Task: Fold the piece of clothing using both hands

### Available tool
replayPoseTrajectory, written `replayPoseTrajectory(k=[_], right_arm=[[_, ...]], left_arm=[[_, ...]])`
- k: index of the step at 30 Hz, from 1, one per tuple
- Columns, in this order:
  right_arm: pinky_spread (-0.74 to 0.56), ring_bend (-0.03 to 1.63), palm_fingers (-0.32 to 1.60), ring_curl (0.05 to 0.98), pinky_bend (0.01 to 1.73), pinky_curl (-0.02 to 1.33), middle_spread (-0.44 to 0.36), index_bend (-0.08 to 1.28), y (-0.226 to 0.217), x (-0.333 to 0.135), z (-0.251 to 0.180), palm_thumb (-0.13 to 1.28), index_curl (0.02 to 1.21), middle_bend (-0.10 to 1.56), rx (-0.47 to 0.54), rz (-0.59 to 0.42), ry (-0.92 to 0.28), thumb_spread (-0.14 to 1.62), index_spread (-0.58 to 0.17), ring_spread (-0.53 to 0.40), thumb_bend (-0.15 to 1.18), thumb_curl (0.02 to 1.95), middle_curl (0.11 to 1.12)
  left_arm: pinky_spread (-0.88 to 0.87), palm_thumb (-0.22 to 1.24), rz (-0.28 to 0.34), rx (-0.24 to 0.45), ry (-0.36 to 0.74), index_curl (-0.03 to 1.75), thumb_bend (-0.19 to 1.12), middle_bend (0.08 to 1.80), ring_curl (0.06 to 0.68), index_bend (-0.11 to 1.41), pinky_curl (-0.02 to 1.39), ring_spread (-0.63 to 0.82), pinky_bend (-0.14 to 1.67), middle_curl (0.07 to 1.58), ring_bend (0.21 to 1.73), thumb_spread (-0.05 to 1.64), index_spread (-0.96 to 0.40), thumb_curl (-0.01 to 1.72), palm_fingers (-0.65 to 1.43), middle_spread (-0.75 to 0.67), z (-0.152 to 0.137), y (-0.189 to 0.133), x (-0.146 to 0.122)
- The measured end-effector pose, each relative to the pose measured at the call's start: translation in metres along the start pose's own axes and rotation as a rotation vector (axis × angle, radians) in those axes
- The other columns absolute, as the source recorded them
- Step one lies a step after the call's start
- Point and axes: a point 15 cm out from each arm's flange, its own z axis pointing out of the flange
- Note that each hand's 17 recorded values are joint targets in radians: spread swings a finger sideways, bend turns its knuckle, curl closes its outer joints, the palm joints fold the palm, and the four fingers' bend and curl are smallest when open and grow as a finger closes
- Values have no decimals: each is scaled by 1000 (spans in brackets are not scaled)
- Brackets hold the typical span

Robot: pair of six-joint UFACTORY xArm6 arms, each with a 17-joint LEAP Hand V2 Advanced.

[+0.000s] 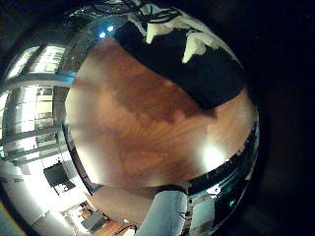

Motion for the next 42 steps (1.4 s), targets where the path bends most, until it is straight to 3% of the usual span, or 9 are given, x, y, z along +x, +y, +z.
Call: replayPoseTrajectory(k=[4, 9, 24, 33, 37, 39, 42], right_arm=[[385, 804, 140, 225, 896, 163, -2, 157, 0, 0, 2, 43, 267, 312, -3, 4, -1, 994, -340, 27, -26, 272, 357], [387, 800, 139, 222, 895, 160, 9, 154, -1, -1, 2, 44, 267, 308, -5, -1, 0, 998, -336, 32, -25, 271, 355], [391, 790, 155, 220, 881, 151, 5, 158, -1, -2, 2, 35, 273, 300, -4, -4, 1, 1017, -347, 29, -24, 265, 355], [392, 781, 166, 216, 871, 146, -1, 159, -4, -2, 5, 31, 278, 292, -17, -7, -1, 1030, -348, 19, -25, 261, 355], [393, 776, 172, 213, 866, 144, -2, 162, -4, -1, 5, 32, 279, 289, -16, -6, -1, 1036, -349, 18, -23, 258, 355], [393, 773, 174, 213, 863, 143, -2, 160, -4, -1, 5, 32, 280, 288, -16, -6, -1, 1038, -350, 18, -23, 257, 354], [393, 770, 176, 211, 861, 141, -2, 159, -5, -2, 7, 32, 280, 289, -22, -8, -1, 1040, -350, 17, -23, 255, 354]], left_arm=[[491, 179, -16, -7, 29, 252, -21, 183, 214, 159, 319, 485, 460, 307, 661, 987, 15, 310, -24, 363, 14, -10, 14], [482, 239, -41, 12, 18, 264, -16, 196, 214, 161, 314, 476, 454, 313, 667, 1008, 24, 315, 14, 338, 17, -26, 12], [450, 300, -61, -103, -32, 334, -22, 187, 200, 179, 298, 418, 391, 332, 629, 1035, 55, 317, 112, 241, 42, -28, 0], [417, 346, -81, -135, -30, 340, -17, 241, 200, 166, 289, 360, 348, 352, 634, 1054, 63, 322, 176, 195, 55, -40, 0], [247, 382, -84, -137, -33, 338, -17, 512, 223, 160, 273, 107, 288, 446, 723, 1063, 10, 326, 483, 30, 54, -42, 0], [91, 402, -86, -130, -35, 341, -15, 613, 242, 169, 278, -69, 352, 481, 824, 1062, -49, 330, 708, -59, 50, -45, -2], [-156, 434, -90, -134, -36, 369, -15, 728, 322, 207, 337, -260, 514, 574, 1004, 1061, -144, 334, 967, -179, 46, -45, -3]])
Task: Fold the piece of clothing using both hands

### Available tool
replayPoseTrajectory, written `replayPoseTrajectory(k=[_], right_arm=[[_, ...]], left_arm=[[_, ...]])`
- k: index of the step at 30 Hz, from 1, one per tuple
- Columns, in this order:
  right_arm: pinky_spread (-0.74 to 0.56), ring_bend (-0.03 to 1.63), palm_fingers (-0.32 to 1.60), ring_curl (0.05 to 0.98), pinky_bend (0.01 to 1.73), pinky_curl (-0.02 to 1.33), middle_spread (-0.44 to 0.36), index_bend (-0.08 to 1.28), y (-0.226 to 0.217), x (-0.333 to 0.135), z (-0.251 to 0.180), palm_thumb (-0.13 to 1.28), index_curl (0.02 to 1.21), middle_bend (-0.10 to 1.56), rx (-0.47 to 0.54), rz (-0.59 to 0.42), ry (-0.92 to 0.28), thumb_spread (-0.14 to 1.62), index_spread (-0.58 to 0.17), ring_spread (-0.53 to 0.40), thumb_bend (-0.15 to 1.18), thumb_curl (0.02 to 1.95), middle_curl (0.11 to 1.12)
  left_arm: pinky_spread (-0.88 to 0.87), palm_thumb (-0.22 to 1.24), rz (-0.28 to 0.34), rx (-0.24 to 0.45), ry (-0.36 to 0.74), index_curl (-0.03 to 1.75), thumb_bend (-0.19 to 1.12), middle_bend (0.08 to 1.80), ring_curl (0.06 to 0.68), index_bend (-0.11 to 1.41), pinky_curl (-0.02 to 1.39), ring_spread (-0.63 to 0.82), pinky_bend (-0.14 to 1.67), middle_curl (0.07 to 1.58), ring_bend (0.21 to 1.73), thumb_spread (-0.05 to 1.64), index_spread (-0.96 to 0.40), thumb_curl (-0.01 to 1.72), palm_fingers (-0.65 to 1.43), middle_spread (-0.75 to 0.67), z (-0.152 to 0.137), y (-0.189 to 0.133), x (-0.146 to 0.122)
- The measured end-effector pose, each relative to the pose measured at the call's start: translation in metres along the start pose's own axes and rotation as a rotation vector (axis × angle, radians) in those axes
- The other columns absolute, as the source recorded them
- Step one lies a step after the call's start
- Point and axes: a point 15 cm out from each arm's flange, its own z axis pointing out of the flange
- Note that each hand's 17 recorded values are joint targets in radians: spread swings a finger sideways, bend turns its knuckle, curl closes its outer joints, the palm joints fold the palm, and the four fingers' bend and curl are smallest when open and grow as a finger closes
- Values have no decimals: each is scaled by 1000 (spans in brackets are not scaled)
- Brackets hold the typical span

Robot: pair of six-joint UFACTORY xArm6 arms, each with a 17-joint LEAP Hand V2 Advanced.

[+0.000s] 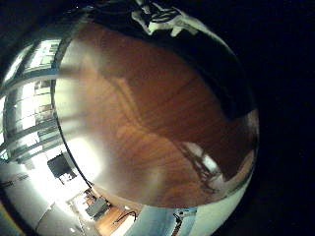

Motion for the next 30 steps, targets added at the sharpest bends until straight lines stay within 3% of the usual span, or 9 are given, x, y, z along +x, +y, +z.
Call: replayPoseTrajectory(k=[6, 10, 15, 22, 27, 30], right_arm=[[394, 765, 181, 210, 856, 139, -2, 159, 0, -1, 1, 26, 281, 288, -8, -1, -3, 1039, -349, 17, -24, 256, 355], [394, 761, 185, 208, 853, 137, -2, 164, 1, -2, 0, 25, 282, 286, -3, -2, -7, 1039, -351, 17, -23, 257, 355], [395, 763, 198, 209, 842, 133, -13, 161, 1, -2, -2, 20, 284, 286, 3, -3, -7, 1039, -352, 11, -24, 254, 356], [361, 782, 225, 212, 822, 125, -27, 157, -7, -8, 6, 115, 282, 295, -14, -20, -23, 1081, -365, -23, 0, 266, 358], [310, 805, 253, 219, 802, 116, -44, 166, -23, -35, 37, 214, 282, 315, -69, -87, -65, 1108, -385, -63, -4, 276, 366], [293, 813, 281, 222, 775, 105, -66, 173, -39, -49, 57, 272, 288, 337, -51, -113, -77, 1117, -390, -87, -6, 282, 373]], left_arm=[[-455, 562, -4, -17, -8, 483, 2, 796, 436, 321, 482, -418, 829, 727, 1183, 1076, -325, 359, 1093, -345, -6, 5, -3], [-540, 736, -3, -19, -23, 596, 53, 845, 485, 461, 569, -444, 1025, 809, 1274, 1082, -435, 415, 1150, -430, -11, 7, -7], [-567, 792, 3, -20, -42, 739, 35, 922, 527, 605, 642, -439, 1182, 898, 1352, 1067, -543, 474, 1143, -497, -27, 7, -14], [-556, 802, 36, -59, -46, 898, -8, 992, 555, 676, 682, -430, 1263, 978, 1417, 1054, -627, 537, 1091, -538, -58, 10, -2], [-552, 805, 38, -78, -23, 987, -13, 1002, 561, 667, 690, -424, 1284, 1006, 1436, 1050, -663, 569, 1071, -552, -90, 8, 8], [-550, 799, 43, -101, -20, 1032, -14, 1005, 562, 642, 693, -421, 1295, 1018, 1443, 1050, -680, 584, 1062, -558, -101, 10, 10]])
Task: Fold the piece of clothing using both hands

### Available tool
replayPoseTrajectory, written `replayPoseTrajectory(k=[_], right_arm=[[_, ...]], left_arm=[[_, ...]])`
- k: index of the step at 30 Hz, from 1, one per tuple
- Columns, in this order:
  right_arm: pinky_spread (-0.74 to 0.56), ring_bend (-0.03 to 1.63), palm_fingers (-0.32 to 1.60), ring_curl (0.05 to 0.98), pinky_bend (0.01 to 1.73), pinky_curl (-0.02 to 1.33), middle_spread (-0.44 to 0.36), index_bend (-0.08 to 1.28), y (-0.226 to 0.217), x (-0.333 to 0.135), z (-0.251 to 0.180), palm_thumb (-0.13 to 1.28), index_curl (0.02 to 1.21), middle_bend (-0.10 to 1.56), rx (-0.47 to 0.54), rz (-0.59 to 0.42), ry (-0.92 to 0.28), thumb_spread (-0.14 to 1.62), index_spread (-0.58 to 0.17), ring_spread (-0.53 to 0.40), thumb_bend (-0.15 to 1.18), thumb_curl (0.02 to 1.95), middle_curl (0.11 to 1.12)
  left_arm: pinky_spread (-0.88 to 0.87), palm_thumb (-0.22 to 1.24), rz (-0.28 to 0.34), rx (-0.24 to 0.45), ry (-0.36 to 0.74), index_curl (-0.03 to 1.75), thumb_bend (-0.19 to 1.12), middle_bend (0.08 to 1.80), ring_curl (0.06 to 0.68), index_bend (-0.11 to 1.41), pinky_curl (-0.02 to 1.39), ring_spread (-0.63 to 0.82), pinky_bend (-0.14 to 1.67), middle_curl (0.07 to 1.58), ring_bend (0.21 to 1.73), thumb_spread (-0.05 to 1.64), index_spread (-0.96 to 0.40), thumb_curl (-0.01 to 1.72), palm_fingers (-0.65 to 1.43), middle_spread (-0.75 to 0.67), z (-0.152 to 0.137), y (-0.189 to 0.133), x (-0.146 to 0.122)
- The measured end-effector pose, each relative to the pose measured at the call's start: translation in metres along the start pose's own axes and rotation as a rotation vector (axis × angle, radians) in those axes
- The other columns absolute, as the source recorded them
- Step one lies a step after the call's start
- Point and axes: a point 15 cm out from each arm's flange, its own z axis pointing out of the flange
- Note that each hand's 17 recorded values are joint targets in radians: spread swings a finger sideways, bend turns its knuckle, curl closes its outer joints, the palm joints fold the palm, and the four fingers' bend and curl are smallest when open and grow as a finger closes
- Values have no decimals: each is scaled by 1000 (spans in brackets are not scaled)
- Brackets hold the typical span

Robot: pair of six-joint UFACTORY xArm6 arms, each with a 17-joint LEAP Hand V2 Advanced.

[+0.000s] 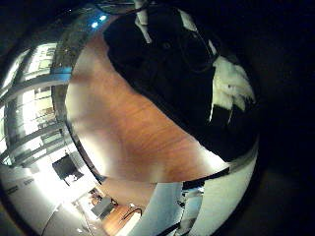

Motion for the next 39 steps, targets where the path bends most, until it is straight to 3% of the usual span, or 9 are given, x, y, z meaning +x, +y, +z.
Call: replayPoseTrajectory(k=[8, 18, 23, 29, 32, 34, 38, 39], right_arm=[[295, 759, 214, 216, 737, 101, -74, 171, -43, -22, 63, 286, 304, 335, 9, -74, 20, 1073, -370, -71, -28, 280, 377], [308, 713, 155, 214, 687, 117, -50, 161, -56, -22, 99, 293, 304, 307, -94, -69, 19, 1024, -338, -20, -22, 286, 372], [309, 686, 152, 211, 671, 127, -44, 163, -59, -18, 109, 413, 301, 299, -130, -48, 48, 1046, -336, 4, 5, 310, 371], [281, 686, 194, 215, 669, 139, -61, 159, -67, -2, 115, 523, 298, 290, -165, -32, 190, 1059, -356, -22, -11, 335, 370], [198, 730, 293, 226, 660, 134, -101, 165, -73, -2, 116, 559, 297, 328, -169, -37, 216, 1057, -364, -91, -13, 344, 383], [73, 805, 447, 247, 705, 133, -147, 168, -74, -4, 116, 589, 301, 365, -170, -41, 220, 1055, -368, -167, -11, 351, 399], [-295, 1001, 847, 319, 951, 186, -237, 154, -74, -6, 115, 635, 288, 474, -168, -47, 222, 1045, -397, -297, -14, 364, 459], [-354, 1022, 870, 334, 988, 200, -254, 169, -74, -5, 115, 644, 294, 482, -167, -46, 222, 1041, -408, -314, -15, 367, 471]], left_arm=[[-550, 793, -2, -28, 6, 1136, -14, 997, 560, 586, 696, -418, 1300, 1043, 1452, 1051, -717, 615, 1058, -571, -2, 6, -2], [-554, 783, -1, -52, 17, 1232, -14, 981, 556, 525, 696, -417, 1293, 1062, 1451, 1051, -743, 631, 1060, -583, -12, 17, -6], [-557, 782, 0, -58, 18, 1267, -14, 973, 555, 495, 697, -417, 1289, 1071, 1451, 1051, -752, 637, 1062, -588, -17, 19, -7], [-559, 781, 6, -71, 14, 1304, -14, 965, 553, 464, 698, -417, 1283, 1074, 1447, 1051, -760, 642, 1070, -591, -31, 18, -6], [-560, 784, 7, -78, 15, 1319, -13, 960, 552, 452, 699, -417, 1281, 1076, 1446, 1056, -763, 643, 1073, -592, -33, 19, -6], [-561, 784, 7, -81, 13, 1328, -14, 958, 552, 446, 699, -418, 1279, 1077, 1444, 1057, -764, 644, 1074, -593, -33, 20, -7], [-562, 784, 8, -87, 13, 1342, -14, 954, 550, 436, 700, -417, 1276, 1079, 1440, 1058, -766, 645, 1076, -595, -32, 21, -8], [-563, 784, 9, -92, 15, 1348, -14, 954, 550, 432, 700, -418, 1276, 1079, 1437, 1059, -767, 646, 1076, -596, -31, 22, -8]])
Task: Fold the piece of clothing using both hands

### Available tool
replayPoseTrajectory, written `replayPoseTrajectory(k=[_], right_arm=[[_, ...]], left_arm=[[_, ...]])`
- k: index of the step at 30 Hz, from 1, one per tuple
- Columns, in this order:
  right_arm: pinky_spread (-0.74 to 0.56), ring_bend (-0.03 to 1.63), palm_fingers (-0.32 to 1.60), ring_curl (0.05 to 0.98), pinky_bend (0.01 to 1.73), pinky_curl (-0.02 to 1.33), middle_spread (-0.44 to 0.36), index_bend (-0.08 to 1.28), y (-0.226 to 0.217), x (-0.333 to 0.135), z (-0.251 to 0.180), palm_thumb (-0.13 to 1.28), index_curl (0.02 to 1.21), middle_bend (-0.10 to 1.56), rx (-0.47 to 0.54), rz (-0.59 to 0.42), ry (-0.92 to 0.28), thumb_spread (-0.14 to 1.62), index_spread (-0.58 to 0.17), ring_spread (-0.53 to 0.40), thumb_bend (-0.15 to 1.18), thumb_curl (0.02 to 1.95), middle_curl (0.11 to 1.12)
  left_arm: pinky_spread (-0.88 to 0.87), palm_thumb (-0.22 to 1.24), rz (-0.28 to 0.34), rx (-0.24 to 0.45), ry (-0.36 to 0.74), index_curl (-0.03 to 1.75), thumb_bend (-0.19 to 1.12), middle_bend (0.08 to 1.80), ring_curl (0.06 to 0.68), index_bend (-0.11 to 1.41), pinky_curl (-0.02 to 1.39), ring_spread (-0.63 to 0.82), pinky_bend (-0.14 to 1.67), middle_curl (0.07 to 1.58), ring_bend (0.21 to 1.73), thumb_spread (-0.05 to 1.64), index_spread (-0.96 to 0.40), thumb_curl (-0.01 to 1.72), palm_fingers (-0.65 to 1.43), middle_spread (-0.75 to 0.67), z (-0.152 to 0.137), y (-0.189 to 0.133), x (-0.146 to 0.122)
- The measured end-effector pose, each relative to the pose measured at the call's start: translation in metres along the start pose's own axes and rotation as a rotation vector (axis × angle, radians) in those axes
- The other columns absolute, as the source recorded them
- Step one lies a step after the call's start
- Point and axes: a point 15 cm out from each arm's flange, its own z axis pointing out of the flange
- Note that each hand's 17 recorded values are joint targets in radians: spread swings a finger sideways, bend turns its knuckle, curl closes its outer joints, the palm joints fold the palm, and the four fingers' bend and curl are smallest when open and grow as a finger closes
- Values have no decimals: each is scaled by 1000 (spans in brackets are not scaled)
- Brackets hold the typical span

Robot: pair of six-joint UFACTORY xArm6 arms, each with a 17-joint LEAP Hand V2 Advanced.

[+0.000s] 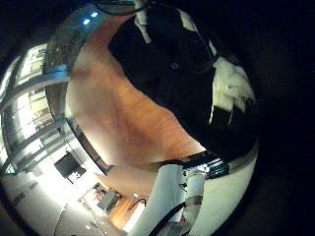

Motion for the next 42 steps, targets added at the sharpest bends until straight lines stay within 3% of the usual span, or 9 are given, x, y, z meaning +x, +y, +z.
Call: replayPoseTrajectory(k=[3, 10, 15, 19, 23, 30, 36, 42], right_arm=[[-429, 1091, 1118, 388, 1036, 240, -302, 253, -1, 0, -2, 671, 346, 625, 10, 2, 1, 1034, -458, -322, -15, 373, 554], [-357, 1211, 1199, 498, 1263, 382, -329, 597, -21, 3, -24, 770, 568, 877, 150, 5, 11, 1017, -523, -289, -8, 401, 735], [-276, 1291, 1192, 563, 1376, 458, -289, 863, -24, 15, -44, 886, 736, 1048, 238, 23, 12, 1059, -486, -263, 17, 441, 831], [-231, 1347, 1125, 609, 1426, 507, -259, 970, -13, 39, -56, 954, 826, 1143, 285, 77, -15, 1117, -438, -252, 35, 477, 876], [-205, 1382, 1092, 644, 1453, 549, -229, 1017, 10, 53, -69, 980, 884, 1199, 301, 104, -45, 1149, -399, -237, 31, 509, 897], [-184, 1408, 1067, 685, 1449, 606, -194, 1049, 57, 29, -110, 988, 940, 1248, 375, 64, -177, 1170, -355, -225, -2, 548, 907], [-178, 1413, 1072, 703, 1424, 646, -178, 1056, 93, 40, -161, 992, 961, 1264, 450, 89, -195, 1177, -328, -221, -7, 574, 898], [-178, 1413, 1075, 717, 1403, 687, -169, 1051, 98, 46, -210, 1000, 973, 1281, 551, 123, -233, 1168, -312, -219, -9, 596, 888]], left_arm=[[-563, 783, 3, -3, 1, 1358, -14, 951, 549, 426, 701, -418, 1274, 1081, 1435, 1059, -768, 647, 1078, -597, 1, 0, 0], [-565, 779, 12, -22, 4, 1377, -16, 946, 548, 412, 703, -420, 1269, 1084, 1432, 1060, -768, 645, 1082, -600, 7, 0, 0], [-566, 778, 26, -59, 10, 1387, -15, 943, 548, 406, 705, -420, 1267, 1086, 1430, 1060, -767, 643, 1083, -603, 10, 8, 1], [-566, 778, 37, -75, 14, 1393, -14, 941, 549, 398, 706, -420, 1266, 1088, 1430, 1060, -766, 642, 1082, -605, 8, 15, 2], [-564, 778, 58, -88, 20, 1399, -14, 940, 549, 391, 705, -420, 1258, 1089, 1430, 1060, -764, 641, 1083, -606, 6, 24, 2], [-563, 776, 88, -116, 67, 1411, -15, 934, 550, 375, 706, -421, 1256, 1094, 1430, 1061, -761, 639, 1082, -609, 3, 51, -4], [-563, 766, 111, -118, 117, 1416, -16, 930, 550, 358, 707, -421, 1254, 1098, 1429, 1063, -757, 638, 1082, -612, -6, 76, 0], [-563, 764, 75, -99, 128, 1421, -15, 918, 549, 349, 708, -420, 1254, 1102, 1426, 1063, -753, 637, 1083, -615, -12, 86, -14]])
